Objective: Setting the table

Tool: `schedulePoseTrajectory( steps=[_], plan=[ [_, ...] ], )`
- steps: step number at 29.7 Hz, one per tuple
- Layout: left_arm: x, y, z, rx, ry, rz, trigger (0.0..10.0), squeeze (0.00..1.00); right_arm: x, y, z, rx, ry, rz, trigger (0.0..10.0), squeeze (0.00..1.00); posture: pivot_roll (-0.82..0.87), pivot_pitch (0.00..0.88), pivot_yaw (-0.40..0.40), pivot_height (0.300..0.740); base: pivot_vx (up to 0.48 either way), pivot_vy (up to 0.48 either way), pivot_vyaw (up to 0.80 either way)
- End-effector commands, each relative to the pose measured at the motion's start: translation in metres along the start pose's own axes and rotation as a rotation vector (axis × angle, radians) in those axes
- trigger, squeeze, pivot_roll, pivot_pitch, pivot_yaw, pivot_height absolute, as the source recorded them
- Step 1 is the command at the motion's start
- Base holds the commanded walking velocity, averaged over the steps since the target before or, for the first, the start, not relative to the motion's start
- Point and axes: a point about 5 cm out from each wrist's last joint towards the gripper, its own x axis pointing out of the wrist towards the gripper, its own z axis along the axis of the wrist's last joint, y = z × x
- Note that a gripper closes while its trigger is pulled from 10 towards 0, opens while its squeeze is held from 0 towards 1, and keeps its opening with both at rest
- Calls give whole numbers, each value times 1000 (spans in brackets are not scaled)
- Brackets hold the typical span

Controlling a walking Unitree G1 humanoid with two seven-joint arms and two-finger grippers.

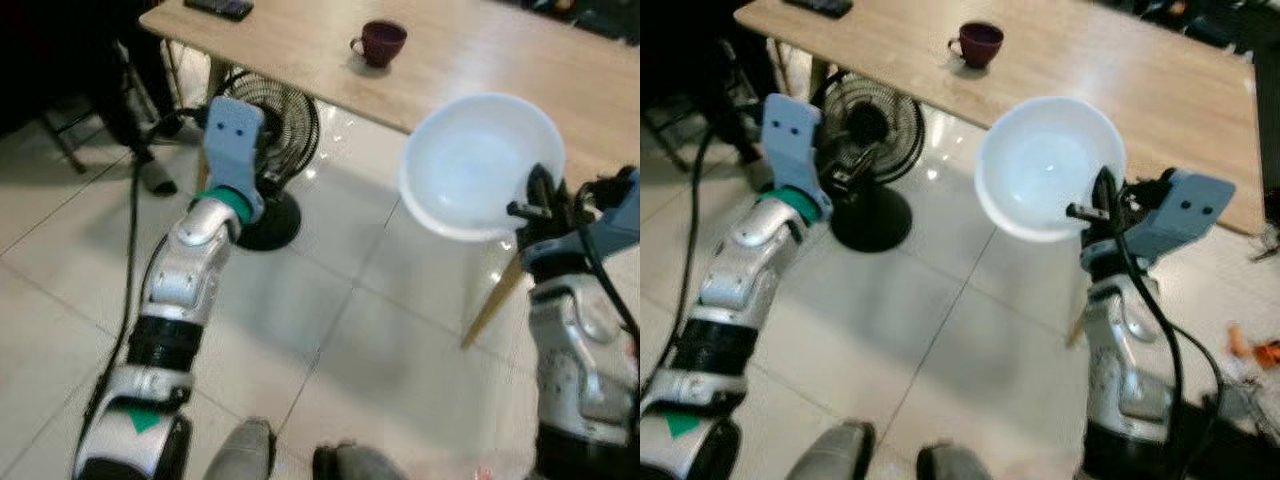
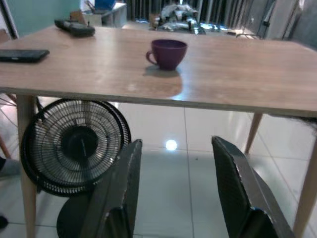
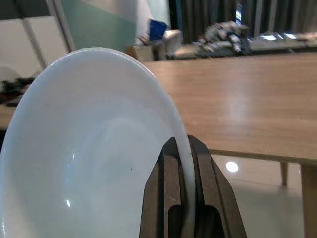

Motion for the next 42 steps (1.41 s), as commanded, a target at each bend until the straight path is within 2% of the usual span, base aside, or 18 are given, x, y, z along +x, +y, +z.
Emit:
schedulePoseTrajectory(
  steps=[1, 9, 30, 32, 35, 37, 39, 40, 41, 42],
  plan=[
    [2, -9, -2, -1, 10, -30, 10000, 0, -2, -9, 3, -9, -7, -31, 10000, 0, 62, 78, 5, 740, 480, 0, -800],
    [2, -8, -2, 0, 11, -28, 10000, 0, -1, -9, 4, -16, -10, -34, 10000, 0, 63, 79, 5, 740, 480, 0, -800],
    [2, -10, 0, 21, -3, -38, 10000, 0, 3, -2, 16, -6, -47, 2, 10000, 0, 65, 83, 7, 740, 465, 0, 0],
    [2, -10, 2, 28, -9, -42, 10000, 0, 4, -9, 21, 36, -66, -28, 10000, 0, 66, 83, 8, 740, 435, 0, 0],
    [1, -9, 4, 49, -21, -52, 10000, 0, 6, -16, 25, 52, -81, -55, 10000, 0, 66, 83, 8, 740, 417, 0, 0],
    [1, -9, 6, 62, -28, -59, 10000, 0, 6, -20, 27, 50, -87, -65, 10000, 0, 66, 83, 8, 740, 382, 0, 0],
    [0, -9, 13, 97, -52, -98, 10000, 0, 8, -30, 33, 7, -91, -86, 10000, 0, 68, 86, 7, 740, 289, 0, 0],
    [-2, -10, 17, 105, -64, -144, 10000, 0, 9, -34, 32, -13, -60, -83, 10000, 0, 68, 86, 7, 740, 0, 0, 0],
    [-2, -10, 17, 105, -64, -144, 10000, 0, 9, -34, 32, -13, -60, -83, 10000, 0, 68, 86, 7, 740, 0, 0, 0],
    [-6, -12, 23, 115, -76, -219, 10000, 0, 9, -38, 25, -41, 16, -66, 10000, 0, 69, 87, 6, 740, 0, 0, 0]
  ],
)
